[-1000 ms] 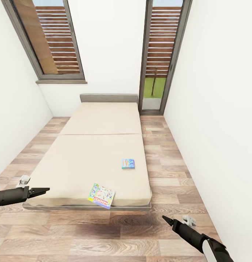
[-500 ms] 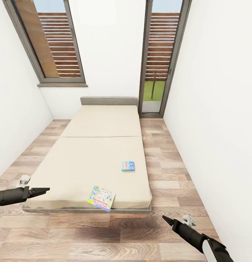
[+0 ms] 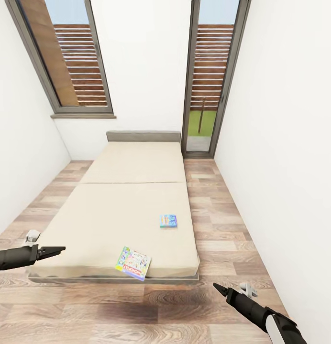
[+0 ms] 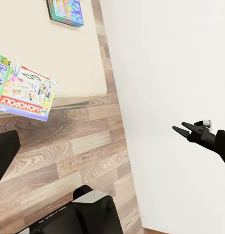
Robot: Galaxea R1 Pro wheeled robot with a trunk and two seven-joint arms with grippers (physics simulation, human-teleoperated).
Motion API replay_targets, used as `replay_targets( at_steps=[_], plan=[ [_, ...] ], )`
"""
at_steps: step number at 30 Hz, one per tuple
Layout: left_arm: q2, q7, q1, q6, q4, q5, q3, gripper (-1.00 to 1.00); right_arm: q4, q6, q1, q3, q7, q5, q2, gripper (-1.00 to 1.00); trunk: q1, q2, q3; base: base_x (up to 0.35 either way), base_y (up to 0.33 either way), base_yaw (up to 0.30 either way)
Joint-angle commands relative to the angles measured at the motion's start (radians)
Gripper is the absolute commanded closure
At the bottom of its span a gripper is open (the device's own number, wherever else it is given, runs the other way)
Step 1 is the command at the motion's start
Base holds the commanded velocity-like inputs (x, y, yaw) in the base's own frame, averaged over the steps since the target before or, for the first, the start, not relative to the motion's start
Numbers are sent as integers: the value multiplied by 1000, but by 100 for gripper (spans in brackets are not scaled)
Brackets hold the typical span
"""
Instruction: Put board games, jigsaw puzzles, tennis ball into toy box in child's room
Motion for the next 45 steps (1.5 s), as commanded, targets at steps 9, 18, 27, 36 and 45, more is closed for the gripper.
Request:
replay_targets(
  at_steps=[9, 18, 27, 36, 45],
  plan=[
    [-1, -8, -1, 10, -1, -11, 4, -100, 0, 8, -1, -2, 2, -7, 0, -100, 1, -2, 13, 0, 0, 0],
    [-1, -8, -1, 10, -1, -11, 4, -100, 0, 8, -1, -2, 2, -7, 0, -100, 1, -2, 27, 0, 0, 0],
    [-1, -8, -1, 10, -1, -11, 4, -100, 0, 8, -1, -2, 2, -7, 0, -100, 1, -2, 42, 0, 0, 0],
    [-1, -8, -1, 10, -1, -11, 4, -100, 0, 8, -1, -2, 2, -7, 0, -100, 1, -2, 56, 0, 0, 0],
    [-1, -8, -1, 10, -1, -11, 4, -100, 0, 8, -1, -2, 2, -6, 0, -100, 1, -2, 71, 0, 0, 0]
  ],
)
